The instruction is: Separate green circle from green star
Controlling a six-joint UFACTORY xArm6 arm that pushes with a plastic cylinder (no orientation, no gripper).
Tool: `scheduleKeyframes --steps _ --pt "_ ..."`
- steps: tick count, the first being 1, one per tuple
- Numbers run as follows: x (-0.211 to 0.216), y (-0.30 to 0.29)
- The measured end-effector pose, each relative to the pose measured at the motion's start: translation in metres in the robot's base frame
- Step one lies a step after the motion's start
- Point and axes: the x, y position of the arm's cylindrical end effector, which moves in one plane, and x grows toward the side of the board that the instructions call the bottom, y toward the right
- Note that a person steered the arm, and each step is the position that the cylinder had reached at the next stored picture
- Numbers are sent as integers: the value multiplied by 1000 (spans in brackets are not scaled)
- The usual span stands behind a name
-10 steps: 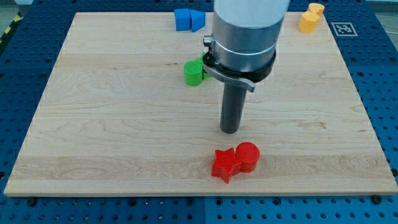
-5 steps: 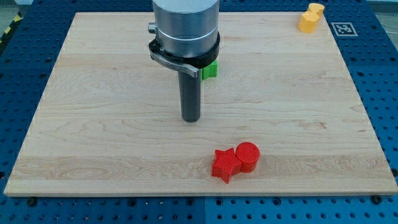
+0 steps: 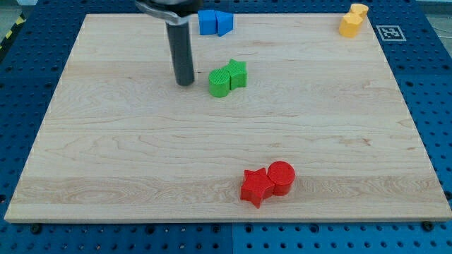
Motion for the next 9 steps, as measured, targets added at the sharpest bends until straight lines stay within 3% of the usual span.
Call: scheduleKeyframes --steps 9 --pt "8 99"
